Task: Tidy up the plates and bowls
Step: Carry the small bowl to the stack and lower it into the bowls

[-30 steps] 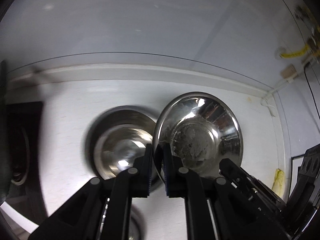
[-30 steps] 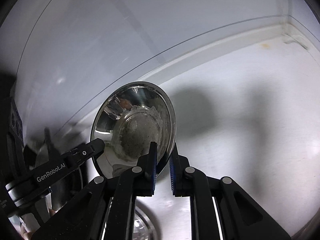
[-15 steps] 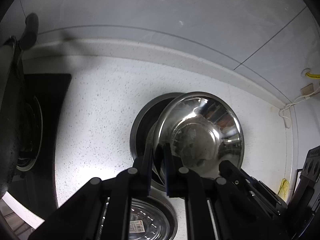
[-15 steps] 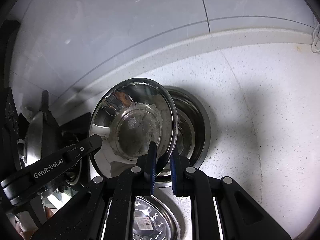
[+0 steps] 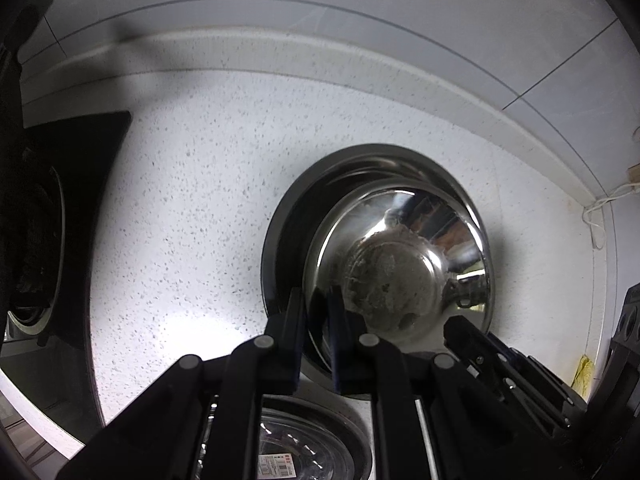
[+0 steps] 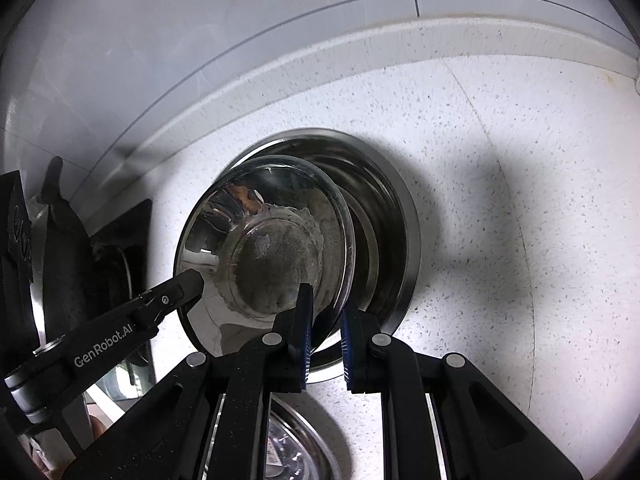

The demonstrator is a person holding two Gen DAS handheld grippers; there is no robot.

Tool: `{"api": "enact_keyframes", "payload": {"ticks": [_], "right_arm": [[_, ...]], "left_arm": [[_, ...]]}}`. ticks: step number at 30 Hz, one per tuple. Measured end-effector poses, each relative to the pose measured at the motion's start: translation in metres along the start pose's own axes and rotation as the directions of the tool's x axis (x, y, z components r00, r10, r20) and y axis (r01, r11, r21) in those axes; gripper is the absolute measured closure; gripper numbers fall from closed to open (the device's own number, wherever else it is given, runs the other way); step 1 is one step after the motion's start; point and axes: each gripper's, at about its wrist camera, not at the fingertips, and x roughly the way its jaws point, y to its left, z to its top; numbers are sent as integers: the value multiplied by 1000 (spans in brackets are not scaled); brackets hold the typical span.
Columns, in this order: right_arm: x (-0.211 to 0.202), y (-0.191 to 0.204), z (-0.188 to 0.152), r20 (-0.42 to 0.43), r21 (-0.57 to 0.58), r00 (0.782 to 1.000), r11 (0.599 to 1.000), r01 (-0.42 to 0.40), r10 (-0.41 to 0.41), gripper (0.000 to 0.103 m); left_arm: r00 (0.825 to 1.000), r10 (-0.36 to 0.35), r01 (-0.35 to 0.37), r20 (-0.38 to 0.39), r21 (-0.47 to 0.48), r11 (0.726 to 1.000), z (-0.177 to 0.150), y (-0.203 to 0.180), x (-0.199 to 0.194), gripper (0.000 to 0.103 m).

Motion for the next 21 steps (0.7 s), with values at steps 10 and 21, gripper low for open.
{"api": "enact_keyframes", "payload": {"ticks": [10,21], "right_arm": [[20,-1,1,-27,-11,999,999,31,-31,91],[22,7,6,-45,-10,999,1000,-12,12,55]], "left_arm": [[1000,24,-24,-17,-3,1000,-3,-1,20,92],[999,32,-32,-11,-16,999,-1,0,16,91]]}}
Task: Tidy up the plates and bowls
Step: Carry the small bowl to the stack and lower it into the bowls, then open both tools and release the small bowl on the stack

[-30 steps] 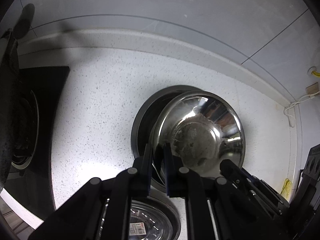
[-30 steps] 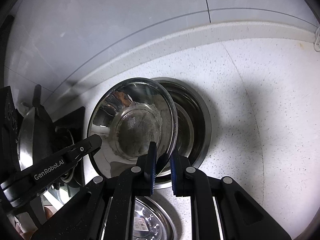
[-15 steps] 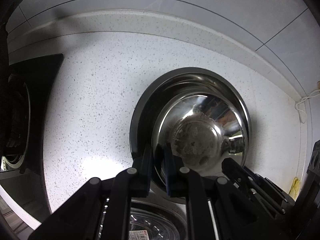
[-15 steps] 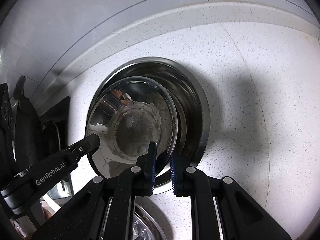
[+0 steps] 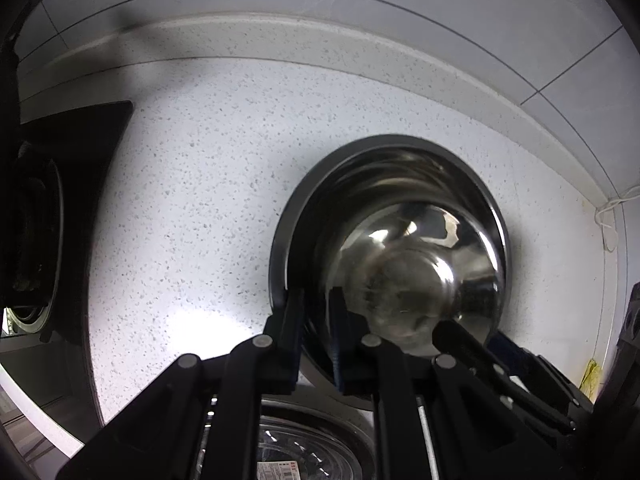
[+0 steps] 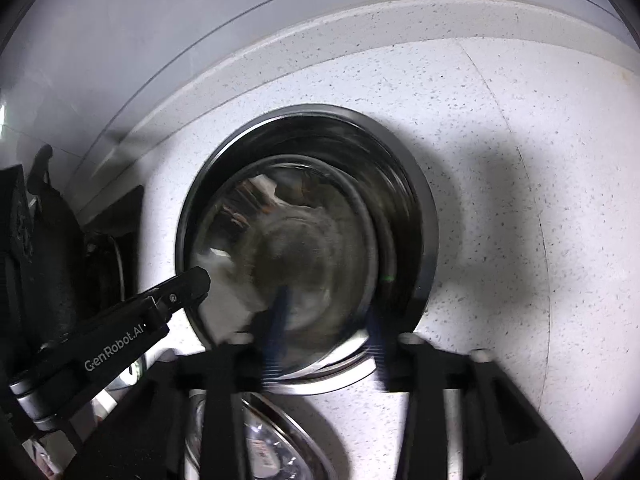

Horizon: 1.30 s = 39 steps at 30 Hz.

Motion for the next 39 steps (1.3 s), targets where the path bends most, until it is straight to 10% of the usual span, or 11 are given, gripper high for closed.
{"api": "enact_keyframes", "payload": {"ticks": [14,39], "right_arm": [[-75,-16,8,163,-25,979,991,130,-125,39],[-23,-48,32,47,18,995,996,91,-91,40]], "left_arm": [[999,-16,17,44,-31,999,23,34,-43,77],[998,-29,26,-60,-46,999,39,24,11,77]]}}
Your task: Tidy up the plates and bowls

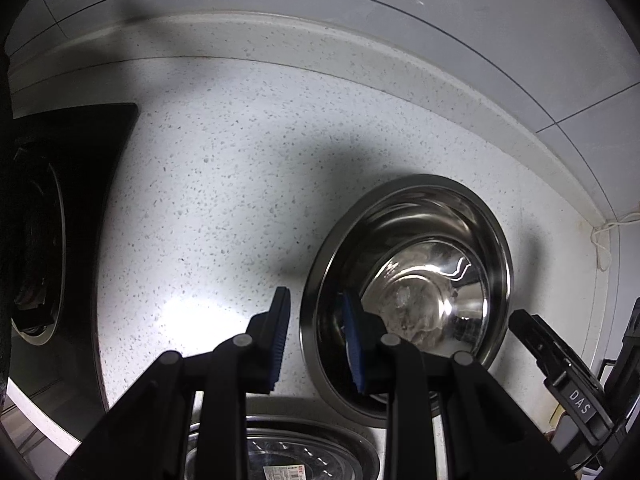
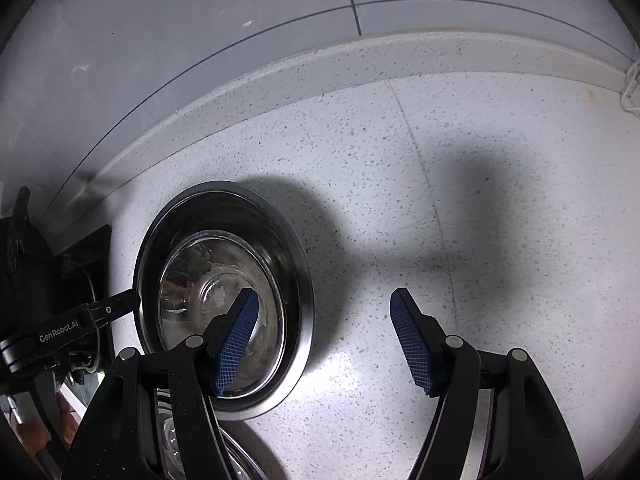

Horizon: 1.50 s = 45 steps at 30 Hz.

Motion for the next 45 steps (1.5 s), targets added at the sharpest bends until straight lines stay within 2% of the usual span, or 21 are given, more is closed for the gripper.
{"api": "enact_keyframes", "payload": {"ticks": [14,28,30,32,34,37,38,40,45], "right_arm": [[15,6,4,-33,-5,999,1000,-8,8,46],[16,0,8,-33,9,999,1000,26,-26,46],[17,0,7,-35,9,999,999,33,-32,51],[19,0,7,-38,9,998,999,44,-44,63],[21,0,7,-44,11,998,999,38,-37,68],[21,2,7,-49,17,999,1000,4,-3,85],[21,5,7,-51,16,999,1000,-5,6,91],[21,10,7,-54,5,999,1000,4,-3,93],[20,12,3,-60,-1,998,1000,9,-9,93]], "left_arm": [[1000,21,-22,-16,-21,1000,7,2,18,77],[999,24,-25,-32,-16,1000,9,0,27,77],[999,30,-30,-31,-10,999,8,-1,28,77],[999,39,-39,-26,-3,999,8,-2,30,78],[999,45,-45,-20,0,999,8,-3,31,78],[999,22,-22,-23,5,1000,9,-4,31,90],[999,29,-29,-21,11,1000,9,-5,31,90],[998,53,-53,-16,36,998,7,-9,31,90],[999,41,-39,-32,53,998,6,-9,31,91]]}}
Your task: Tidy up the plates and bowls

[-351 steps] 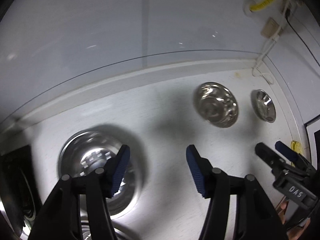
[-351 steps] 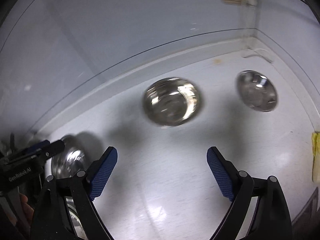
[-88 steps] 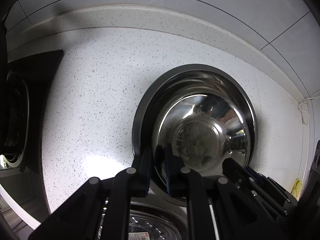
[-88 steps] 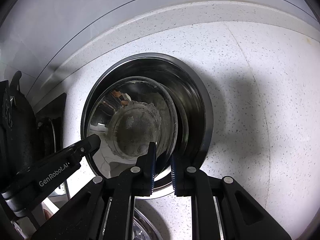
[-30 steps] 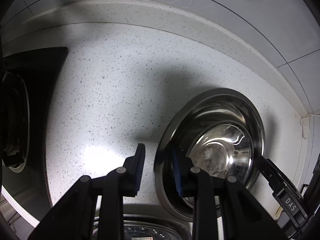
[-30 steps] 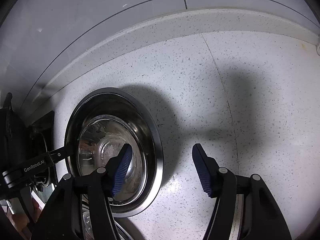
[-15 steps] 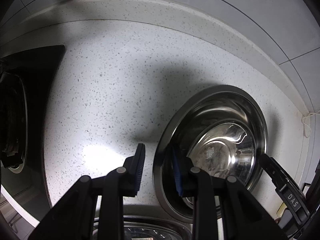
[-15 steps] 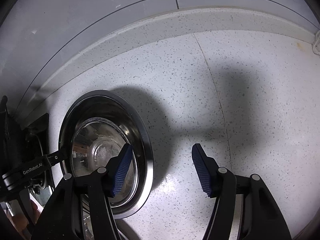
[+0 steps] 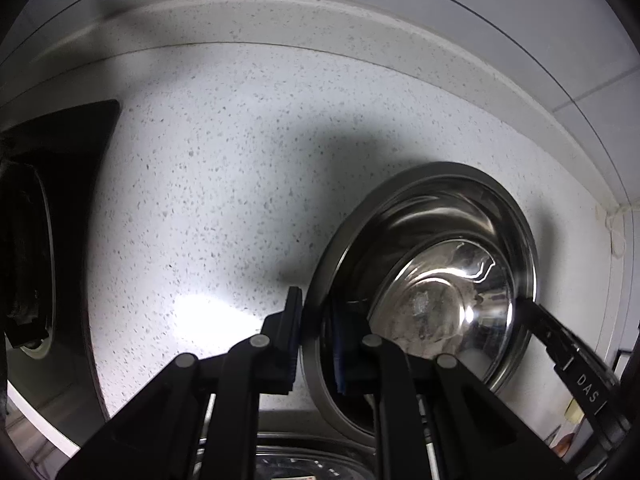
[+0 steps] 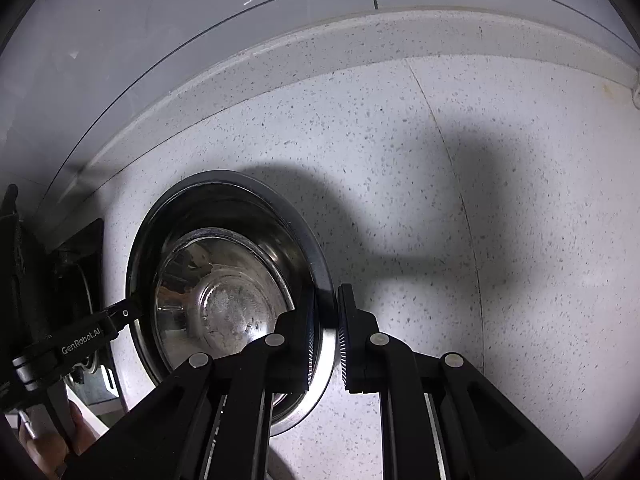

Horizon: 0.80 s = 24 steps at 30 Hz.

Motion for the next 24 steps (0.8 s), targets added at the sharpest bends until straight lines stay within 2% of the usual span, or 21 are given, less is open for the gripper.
{"api": "enact_keyframes", "payload": {"ticks": [5,12,24], "right_arm": [[-3,6,-4,5,-27,1000,999,29,-29,93],[-13,10,-9,23,-36,999,999,29,-28,93],[-37,29,-31,66,-66,998,997,30,-25,93]], "left_arm": [[1000,22,-22,6,14,1000,2,-2,-4,91],[999,24,-25,26,23,999,0,3,-16,90],[996,42,-43,78,12,999,-26,19,-52,90]]}}
